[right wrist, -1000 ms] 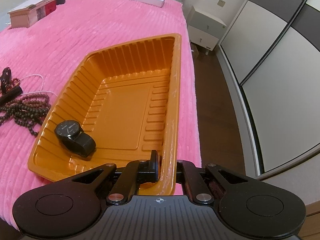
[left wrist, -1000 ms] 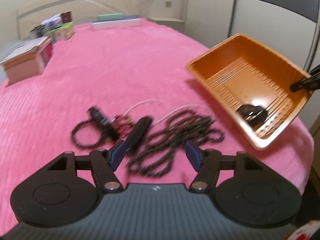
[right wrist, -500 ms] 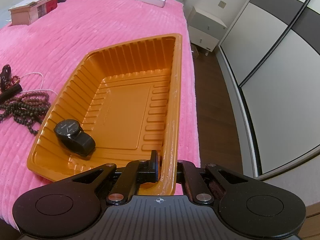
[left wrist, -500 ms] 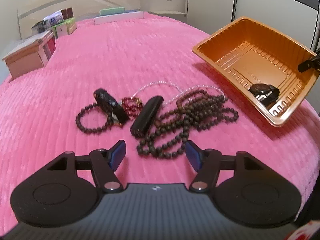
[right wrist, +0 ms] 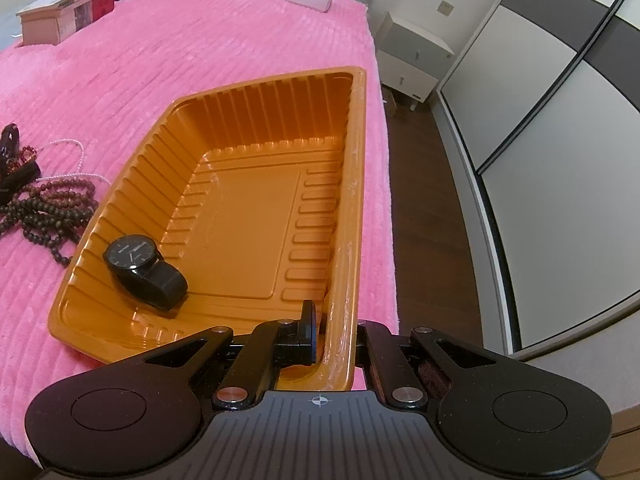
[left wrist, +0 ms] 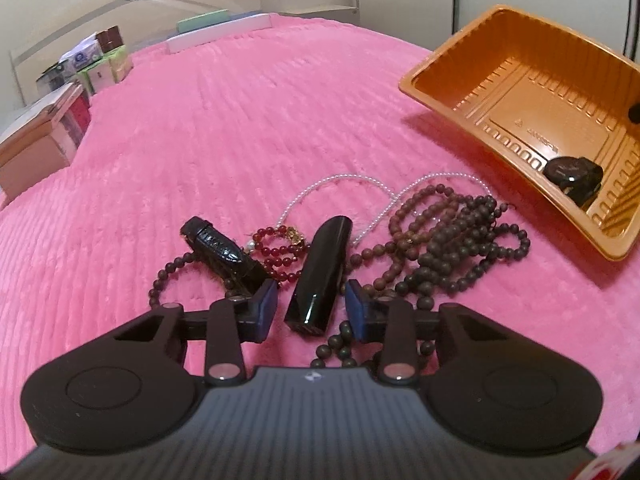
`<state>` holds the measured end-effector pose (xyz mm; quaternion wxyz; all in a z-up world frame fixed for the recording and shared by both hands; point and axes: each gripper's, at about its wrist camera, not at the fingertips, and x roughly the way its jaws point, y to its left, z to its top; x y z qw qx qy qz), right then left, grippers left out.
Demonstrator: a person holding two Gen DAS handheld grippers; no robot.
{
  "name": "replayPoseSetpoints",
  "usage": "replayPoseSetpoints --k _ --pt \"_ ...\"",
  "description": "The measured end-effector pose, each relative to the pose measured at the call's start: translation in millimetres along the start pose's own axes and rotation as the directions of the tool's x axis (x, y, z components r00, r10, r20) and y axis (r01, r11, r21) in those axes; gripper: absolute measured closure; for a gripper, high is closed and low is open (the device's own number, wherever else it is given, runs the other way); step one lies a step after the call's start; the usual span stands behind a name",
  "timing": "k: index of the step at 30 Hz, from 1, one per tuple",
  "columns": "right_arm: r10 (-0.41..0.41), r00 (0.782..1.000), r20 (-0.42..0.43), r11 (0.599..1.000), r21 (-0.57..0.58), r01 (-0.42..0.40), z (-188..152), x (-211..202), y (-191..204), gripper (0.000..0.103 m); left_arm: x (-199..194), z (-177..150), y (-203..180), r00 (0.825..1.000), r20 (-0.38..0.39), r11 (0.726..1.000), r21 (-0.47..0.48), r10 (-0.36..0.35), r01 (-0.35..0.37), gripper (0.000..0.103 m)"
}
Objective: Organize jewelry
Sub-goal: 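Grasp the black band in the pile with the left gripper, then carry the black band into the tray and release it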
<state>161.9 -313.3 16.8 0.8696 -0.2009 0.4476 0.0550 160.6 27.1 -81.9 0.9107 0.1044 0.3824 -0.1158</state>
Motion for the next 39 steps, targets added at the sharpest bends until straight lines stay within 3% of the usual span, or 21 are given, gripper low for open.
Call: replayPoseSetpoints --k 3,15,21,25,30,35,39 --pt "0.0 1.0 -0.001 1.0 0.0 0.0 0 0 0 0.098 1 0 -2 1.0 -0.013 1.0 0.023 -0.004 0.005 0.081" --pt "0.002 1.0 0.005 1.0 0.004 -0.002 -1 0 -1 0.099 -32 19 -11 0.997 0.066 0.999 -0.018 -0.042 0.043 0.082" --pt "0.007 1.0 0.009 1.0 0.012 -0.007 -2 0 -1 0.099 -42 44 -32 0.987 0.124 0.994 -0.03 -0.105 0.11 0.082" --pt "0.011 1.0 0.009 1.0 0.016 -0.011 -3 0 -2 0.099 -42 59 -61 0.97 0.152 0.981 -0.013 -0.189 0.194 0.082" --pt "0.017 1.0 0.008 1.0 0.02 -0.017 -3 0 -2 0.099 -38 72 -109 0.932 0.15 0.944 0.048 -0.331 0.328 0.082" --pt "0.023 1.0 0.012 0.999 0.025 -0.023 -4 0 -3 0.099 -34 76 -142 0.904 0.138 0.913 0.118 -0.404 0.39 0.082" --pt "0.024 1.0 0.015 0.999 0.029 -0.024 -4 1 -4 0.099 -30 76 -160 0.896 0.124 0.9 0.153 -0.427 0.408 0.082"
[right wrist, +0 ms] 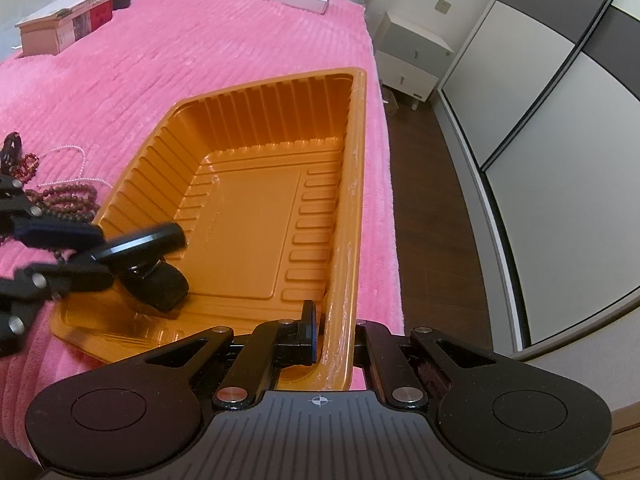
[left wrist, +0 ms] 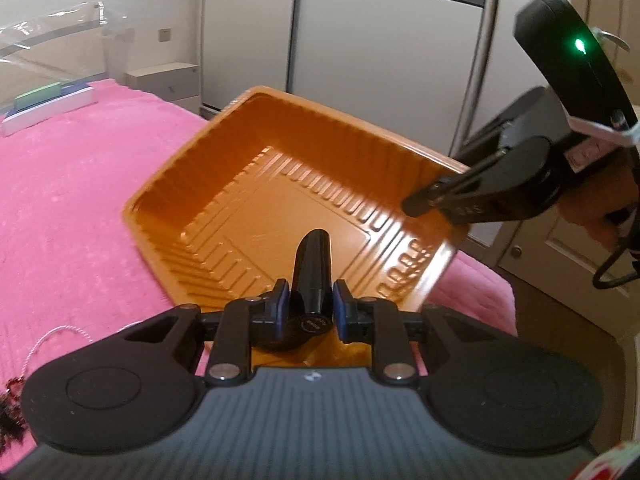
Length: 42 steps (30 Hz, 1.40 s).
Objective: Organize jewelry
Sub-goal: 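Carry the black band into the tray and release it, then grasp the dark wooden bead necklace with the left gripper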
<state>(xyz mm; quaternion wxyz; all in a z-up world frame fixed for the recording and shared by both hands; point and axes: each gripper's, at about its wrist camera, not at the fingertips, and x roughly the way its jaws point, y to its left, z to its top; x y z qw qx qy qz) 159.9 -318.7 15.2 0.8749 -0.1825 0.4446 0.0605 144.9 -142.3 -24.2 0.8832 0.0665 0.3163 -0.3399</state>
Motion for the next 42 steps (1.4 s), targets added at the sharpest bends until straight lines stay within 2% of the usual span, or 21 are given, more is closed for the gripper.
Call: replayPoseSetpoints --k 4,7,9,11,12,16,20,24,27,31,35,37,39,40,41,42 --pt "0.001 1.0 0.0 1.0 0.001 -0.001 -1 0 0 0.099 4 -2 -1 1.0 -0.006 1.0 0.02 -0.015 0.015 0.08" --pt "0.001 1.0 0.0 1.0 0.001 -0.001 0 0 0 0.099 -7 -6 6 1.0 0.013 1.0 -0.018 0.006 -0.006 0.077" --pt "-0.003 1.0 0.001 1.0 -0.001 0.003 0 0 1 0.099 -18 -13 16 0.999 0.021 0.998 -0.046 0.041 -0.04 0.077" --pt "-0.001 1.0 0.002 1.0 0.002 0.001 0 0 0 0.099 -32 -21 25 0.996 0.027 0.994 -0.072 0.081 -0.079 0.066" --pt "0.0 1.0 0.002 1.0 0.002 0.0 0 0 0 0.099 -40 -27 31 0.993 0.026 0.99 -0.087 0.114 -0.112 0.065" --pt "-0.002 1.0 0.0 1.0 0.002 0.002 -1 1 0 0.099 -68 -52 54 0.97 0.004 0.962 -0.126 0.244 -0.242 0.065" --pt "-0.002 1.0 -0.002 1.0 0.001 0.002 -2 0 0 0.099 -91 -78 81 0.933 -0.042 0.921 -0.15 0.358 -0.36 0.065" --pt "-0.006 1.0 -0.003 1.0 -0.002 0.006 -1 0 1 0.099 -102 -96 103 0.911 -0.081 0.896 -0.167 0.404 -0.412 0.065" --pt "-0.009 1.0 -0.004 1.0 -0.004 0.009 -1 0 1 0.099 -98 -100 111 0.907 -0.099 0.895 -0.152 0.409 -0.42 0.065" --pt "-0.013 1.0 -0.008 1.0 -0.005 0.013 -2 0 2 0.099 -91 -99 105 0.926 -0.088 0.919 -0.12 0.367 -0.375 0.066" --pt "-0.015 1.0 -0.012 1.0 -0.006 0.015 -2 1 2 0.099 -70 -95 91 0.94 -0.106 0.942 -0.058 0.324 -0.331 0.076" --pt "-0.015 1.0 -0.013 1.0 -0.007 0.015 -2 1 2 0.099 -57 -95 86 0.937 -0.133 0.943 -0.033 0.323 -0.33 0.082" --pt "-0.016 1.0 -0.012 1.0 -0.008 0.016 -2 1 2 0.099 -47 -96 85 0.926 -0.157 0.936 -0.022 0.344 -0.351 0.085" --pt "-0.016 1.0 -0.011 1.0 -0.008 0.016 -2 1 2 0.099 -45 -97 84 0.923 -0.16 0.934 -0.019 0.349 -0.357 0.089" --pt "-0.016 1.0 -0.012 1.0 -0.008 0.016 -2 2 1 0.099 -44 -97 84 0.922 -0.163 0.933 -0.017 0.351 -0.359 0.097" --pt "-0.016 1.0 -0.012 1.0 -0.007 0.016 -2 2 1 0.099 -46 -96 84 0.924 -0.16 0.935 -0.013 0.347 -0.354 0.097"
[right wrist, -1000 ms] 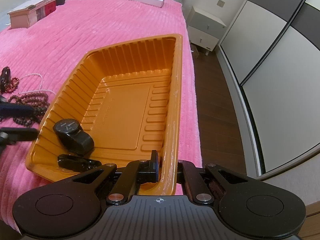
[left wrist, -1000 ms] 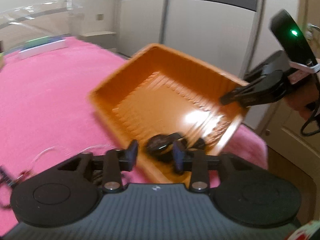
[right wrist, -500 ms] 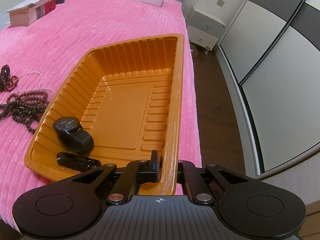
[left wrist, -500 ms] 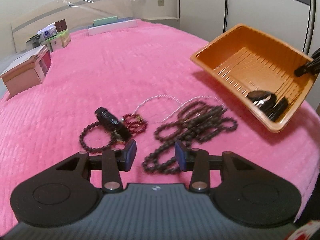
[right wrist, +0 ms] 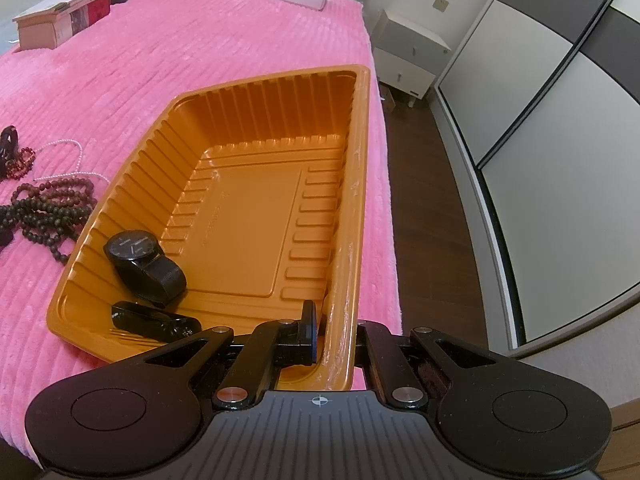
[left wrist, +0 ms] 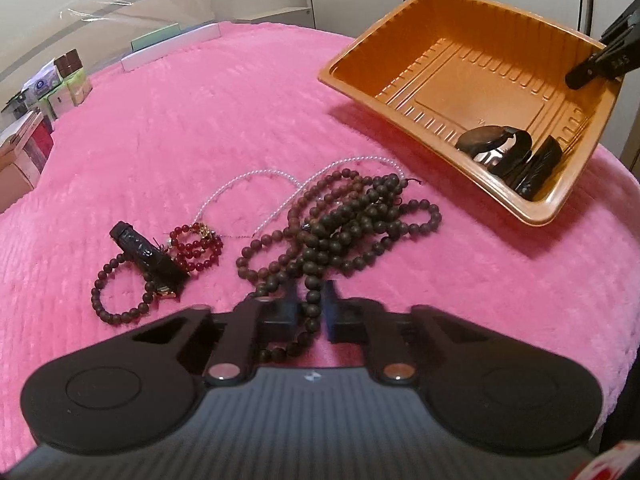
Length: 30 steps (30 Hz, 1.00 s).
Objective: Organize jewelry
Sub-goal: 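Grasp the dark wooden bead necklace with the left gripper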
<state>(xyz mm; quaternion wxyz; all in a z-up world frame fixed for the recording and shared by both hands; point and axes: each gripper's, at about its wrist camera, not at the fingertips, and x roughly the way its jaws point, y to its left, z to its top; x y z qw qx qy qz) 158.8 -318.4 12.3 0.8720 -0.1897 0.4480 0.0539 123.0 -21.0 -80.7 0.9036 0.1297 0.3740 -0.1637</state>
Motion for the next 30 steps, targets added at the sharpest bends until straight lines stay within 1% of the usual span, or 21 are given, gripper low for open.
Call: replayPoseSetpoints --k 4,8,12,16,23,30 --pt "-0.001 1.0 0.001 1.0 -0.001 0.001 0 0 0 0.099 -20 9 6 0.999 0.029 1.0 0.01 -0.029 0.028 0.097" --pt "-0.001 1.0 0.008 1.0 -0.003 0.001 0 -1 1 0.099 -53 29 18 0.994 0.098 0.999 0.033 -0.038 0.035 0.097" --pt "-0.003 1.0 0.015 1.0 -0.004 0.003 1 -4 2 0.099 -88 58 29 0.982 0.185 0.996 0.083 -0.036 0.021 0.097" --pt "-0.003 1.0 0.02 1.0 -0.004 0.003 1 -6 3 0.099 -117 88 42 0.968 0.248 0.992 0.122 -0.031 0.001 0.097" --pt "-0.006 1.0 0.022 1.0 -0.007 0.006 1 -7 4 0.099 -151 135 52 0.949 0.313 0.983 0.185 -0.044 -0.015 0.097" --pt "-0.008 1.0 0.028 1.0 -0.009 0.008 2 -8 5 0.099 -182 179 47 0.924 0.375 0.966 0.258 -0.078 -0.024 0.097"
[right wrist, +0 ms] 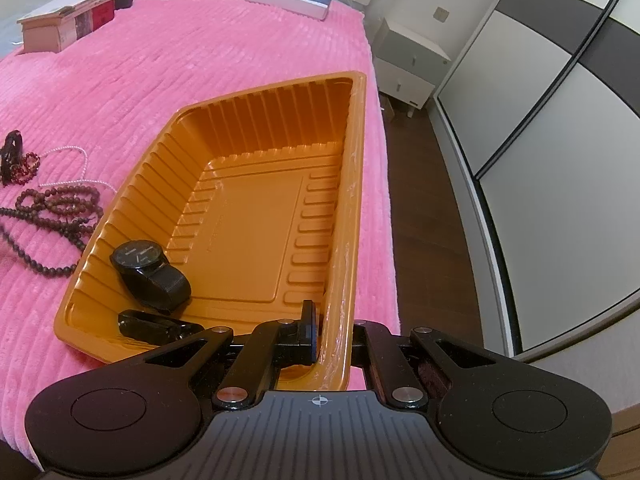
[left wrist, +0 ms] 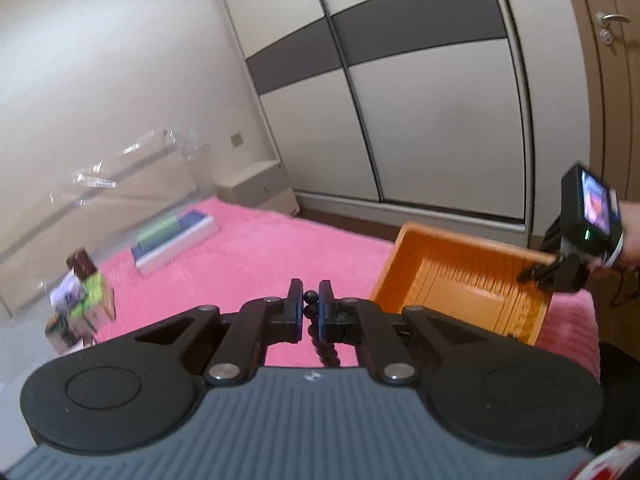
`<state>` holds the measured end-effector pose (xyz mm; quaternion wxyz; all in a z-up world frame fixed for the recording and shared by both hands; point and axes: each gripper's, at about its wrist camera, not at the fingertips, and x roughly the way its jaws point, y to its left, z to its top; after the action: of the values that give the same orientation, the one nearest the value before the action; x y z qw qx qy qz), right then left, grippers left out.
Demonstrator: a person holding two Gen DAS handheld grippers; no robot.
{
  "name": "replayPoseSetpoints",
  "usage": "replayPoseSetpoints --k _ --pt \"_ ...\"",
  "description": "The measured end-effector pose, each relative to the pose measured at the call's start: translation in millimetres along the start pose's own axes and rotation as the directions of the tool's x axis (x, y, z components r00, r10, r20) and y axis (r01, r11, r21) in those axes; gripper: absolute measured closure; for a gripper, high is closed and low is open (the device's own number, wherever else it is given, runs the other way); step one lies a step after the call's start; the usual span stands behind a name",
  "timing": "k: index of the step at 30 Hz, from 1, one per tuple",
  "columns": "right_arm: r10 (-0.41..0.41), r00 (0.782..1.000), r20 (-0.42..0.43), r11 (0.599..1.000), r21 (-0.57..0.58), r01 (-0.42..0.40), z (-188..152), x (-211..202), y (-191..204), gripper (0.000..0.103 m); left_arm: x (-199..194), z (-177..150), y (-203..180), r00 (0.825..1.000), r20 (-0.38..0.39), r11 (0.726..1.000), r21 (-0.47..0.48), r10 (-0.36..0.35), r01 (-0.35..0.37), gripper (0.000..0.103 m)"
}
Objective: Organize jewelry
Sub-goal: 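Grasp the dark wooden bead necklace with the left gripper, then lift the necklace, lower it into the tray and open the left gripper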
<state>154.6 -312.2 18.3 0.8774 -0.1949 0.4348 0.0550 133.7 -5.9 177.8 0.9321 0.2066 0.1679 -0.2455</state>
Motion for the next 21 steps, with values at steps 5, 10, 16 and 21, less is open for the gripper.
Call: replayPoseSetpoints --k 5,10,16,21 --pt "-0.001 1.0 0.004 1.0 -0.002 0.001 1 0 0 0.099 -6 35 1 0.998 0.06 1.0 0.031 0.002 -0.004 0.097" --pt "0.002 1.0 0.008 1.0 -0.006 -0.002 1 -2 -1 0.099 -11 67 1 0.993 0.118 0.999 0.038 -0.006 0.002 0.097" --pt "0.002 1.0 0.013 1.0 -0.007 -0.002 1 -3 0 0.099 -14 105 -1 0.983 0.184 0.998 0.055 -0.017 0.007 0.097" --pt "0.002 1.0 0.018 1.0 -0.011 -0.002 3 -4 0 0.098 -13 130 -7 0.974 0.226 0.998 0.067 -0.033 0.018 0.097"
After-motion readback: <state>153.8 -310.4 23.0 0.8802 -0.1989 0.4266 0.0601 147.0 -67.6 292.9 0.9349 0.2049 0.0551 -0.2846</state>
